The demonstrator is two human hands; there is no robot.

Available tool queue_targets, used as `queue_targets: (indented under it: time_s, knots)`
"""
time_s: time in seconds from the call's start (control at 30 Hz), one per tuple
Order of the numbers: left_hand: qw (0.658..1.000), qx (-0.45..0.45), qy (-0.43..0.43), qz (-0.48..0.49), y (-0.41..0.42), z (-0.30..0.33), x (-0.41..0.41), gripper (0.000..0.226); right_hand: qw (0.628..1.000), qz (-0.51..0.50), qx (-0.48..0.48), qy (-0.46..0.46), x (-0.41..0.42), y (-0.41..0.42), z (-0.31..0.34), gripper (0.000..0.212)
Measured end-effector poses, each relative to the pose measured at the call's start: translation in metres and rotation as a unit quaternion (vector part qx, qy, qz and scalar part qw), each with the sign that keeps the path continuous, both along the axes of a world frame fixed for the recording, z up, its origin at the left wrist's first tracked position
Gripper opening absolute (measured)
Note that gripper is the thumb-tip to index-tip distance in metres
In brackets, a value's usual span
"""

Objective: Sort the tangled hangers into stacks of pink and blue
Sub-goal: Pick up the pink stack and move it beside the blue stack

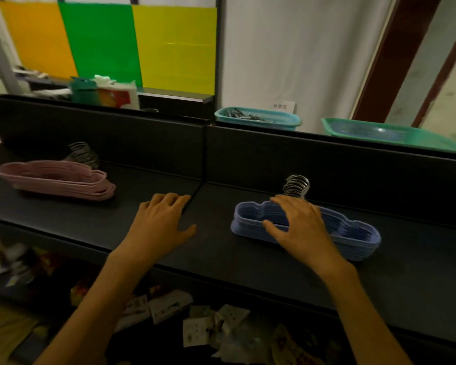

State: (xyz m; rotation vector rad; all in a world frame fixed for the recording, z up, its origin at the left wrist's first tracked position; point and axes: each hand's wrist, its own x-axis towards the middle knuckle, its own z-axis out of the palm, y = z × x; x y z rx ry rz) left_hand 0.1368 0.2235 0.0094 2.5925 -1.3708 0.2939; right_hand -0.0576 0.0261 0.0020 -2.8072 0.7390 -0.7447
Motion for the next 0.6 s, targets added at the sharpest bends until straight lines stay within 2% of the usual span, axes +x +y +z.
queue_targets:
  time_s: [0.2,0.6]
  knots:
    - [0.999,0.0,-0.007,0.033,0.082,0.0,0.064,0.073,0.999,0.041,0.005,-0.002,0.079,0.073,0.002,0.058]
    - [0.997,0.019,0.014,0.073,0.237,-0.018,0.206,0.077,0.998,0.057,0.014,0.005,0.226,0.209,-0.006,0.061]
